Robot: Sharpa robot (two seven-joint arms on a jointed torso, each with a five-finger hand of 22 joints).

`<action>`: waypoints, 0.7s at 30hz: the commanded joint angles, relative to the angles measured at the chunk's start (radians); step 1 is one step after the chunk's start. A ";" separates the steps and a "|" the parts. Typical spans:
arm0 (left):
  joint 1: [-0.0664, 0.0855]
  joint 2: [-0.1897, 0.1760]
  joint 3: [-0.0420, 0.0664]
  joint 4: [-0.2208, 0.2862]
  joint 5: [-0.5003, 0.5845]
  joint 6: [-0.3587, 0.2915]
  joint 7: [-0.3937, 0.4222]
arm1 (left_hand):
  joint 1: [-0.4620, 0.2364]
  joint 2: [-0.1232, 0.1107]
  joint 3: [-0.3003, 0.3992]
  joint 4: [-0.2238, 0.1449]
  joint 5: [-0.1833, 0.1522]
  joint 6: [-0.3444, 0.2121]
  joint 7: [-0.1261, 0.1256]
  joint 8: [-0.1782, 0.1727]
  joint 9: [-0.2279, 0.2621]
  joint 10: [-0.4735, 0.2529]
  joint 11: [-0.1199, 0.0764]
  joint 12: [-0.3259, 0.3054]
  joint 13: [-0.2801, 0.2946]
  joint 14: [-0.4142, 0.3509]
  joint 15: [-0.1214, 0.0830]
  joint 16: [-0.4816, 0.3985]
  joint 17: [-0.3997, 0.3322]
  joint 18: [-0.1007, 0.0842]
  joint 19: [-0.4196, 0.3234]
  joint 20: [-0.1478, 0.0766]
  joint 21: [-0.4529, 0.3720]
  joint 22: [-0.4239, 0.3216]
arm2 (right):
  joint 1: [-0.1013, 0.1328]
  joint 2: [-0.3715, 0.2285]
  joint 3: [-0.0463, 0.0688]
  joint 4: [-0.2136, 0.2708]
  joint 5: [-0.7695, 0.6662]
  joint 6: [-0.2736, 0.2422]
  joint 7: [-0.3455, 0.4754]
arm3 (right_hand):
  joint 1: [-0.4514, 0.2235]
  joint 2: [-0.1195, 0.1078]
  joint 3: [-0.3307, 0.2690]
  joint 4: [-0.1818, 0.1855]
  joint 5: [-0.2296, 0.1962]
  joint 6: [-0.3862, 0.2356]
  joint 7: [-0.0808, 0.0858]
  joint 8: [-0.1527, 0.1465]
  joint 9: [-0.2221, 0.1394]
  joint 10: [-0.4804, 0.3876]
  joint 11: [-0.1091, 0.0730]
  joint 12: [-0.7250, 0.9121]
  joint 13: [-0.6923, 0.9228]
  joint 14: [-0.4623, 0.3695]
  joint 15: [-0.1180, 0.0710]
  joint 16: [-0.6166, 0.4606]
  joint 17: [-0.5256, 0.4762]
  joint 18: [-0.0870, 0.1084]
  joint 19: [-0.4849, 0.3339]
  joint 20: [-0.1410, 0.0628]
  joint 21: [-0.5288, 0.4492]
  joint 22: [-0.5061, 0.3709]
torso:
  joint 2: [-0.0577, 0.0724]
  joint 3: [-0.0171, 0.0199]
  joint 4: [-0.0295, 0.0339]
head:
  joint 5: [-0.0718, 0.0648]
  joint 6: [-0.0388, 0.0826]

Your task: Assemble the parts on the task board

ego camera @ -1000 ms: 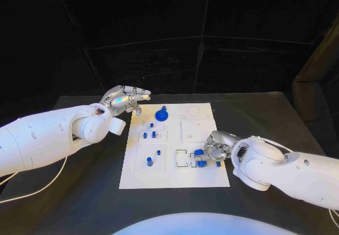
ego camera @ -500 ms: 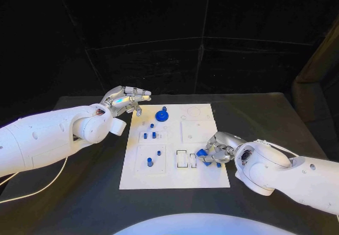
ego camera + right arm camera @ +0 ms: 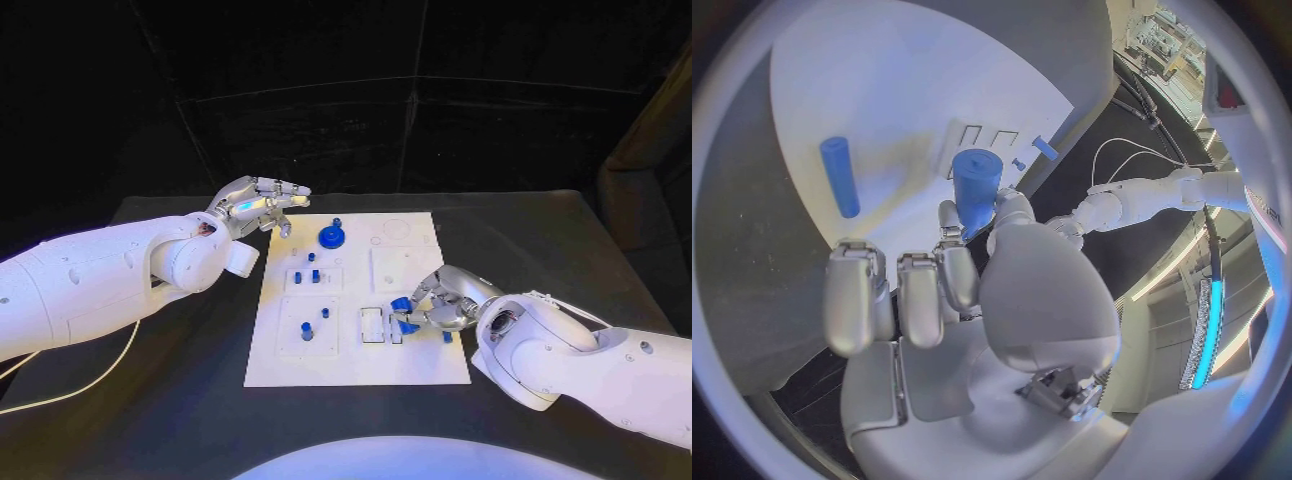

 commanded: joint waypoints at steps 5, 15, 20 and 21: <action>0.001 0.000 0.001 0.002 0.003 0.013 0.003 | -0.006 -0.003 -0.002 -0.002 0.003 -0.008 0.000 0.006 0.000 -0.010 0.000 0.006 -0.001 -0.003 0.001 0.002 -0.001 0.020 -0.007 0.000 -0.003 -0.001 | 0.001 0.036 0.001 -0.006 0.023 0.012 -0.038 | -0.041 0.014 -0.017 0.000 -0.008 0.030 -0.010 0.007 0.009 0.001 -0.006 -0.017 -0.010 0.063 -0.011 0.001 0.038 -0.013 0.022 -0.010 0.001 0.057 | 0.001 -0.0011 0.0033 | 0.002 -0.003; 0.002 0.000 0.001 0.004 0.003 0.013 0.003 | -0.006 -0.003 -0.002 -0.002 0.003 -0.008 0.000 0.006 0.000 -0.010 0.000 0.006 -0.001 -0.003 0.001 0.002 -0.001 0.020 -0.007 0.000 -0.003 -0.001 | 0.001 0.095 0.001 -0.036 0.037 0.076 -0.080 | -0.048 0.029 -0.020 -0.002 -0.015 0.055 -0.021 0.018 0.019 0.005 -0.016 -0.021 -0.009 0.064 -0.018 0.003 0.043 -0.013 0.024 -0.016 0.002 0.059 | 0.001 -0.0004 0.0005 | 0.008 -0.007; 0.002 0.000 0.001 0.004 0.003 0.013 0.002 | -0.006 -0.003 -0.002 -0.002 0.003 -0.008 0.000 0.006 0.000 -0.010 0.000 0.006 -0.001 -0.003 0.001 0.002 -0.001 0.020 -0.007 0.000 -0.003 -0.001 | 0.002 0.113 0.001 -0.050 0.039 0.083 -0.089 | -0.048 0.030 -0.020 -0.002 -0.016 0.057 -0.022 0.019 0.020 0.006 -0.017 -0.020 -0.008 0.065 -0.019 0.003 0.044 -0.013 0.024 -0.017 0.002 0.059 | 0.001 -0.0006 0.0018 | 0.009 -0.008; 0.002 0.000 0.001 0.005 0.003 0.013 0.002 | -0.006 -0.003 -0.002 -0.002 0.003 -0.008 0.000 0.006 0.000 -0.010 0.000 0.006 -0.001 -0.003 0.001 0.002 -0.001 0.020 -0.007 0.000 -0.003 -0.001 | 0.002 0.116 0.001 -0.053 0.040 0.083 -0.090 | -0.048 0.030 -0.020 -0.002 -0.016 0.057 -0.022 0.019 0.020 0.006 -0.017 -0.020 -0.008 0.065 -0.019 0.003 0.044 -0.013 0.024 -0.017 0.002 0.059 | 0.001 -0.0005 0.0017 | 0.009 -0.008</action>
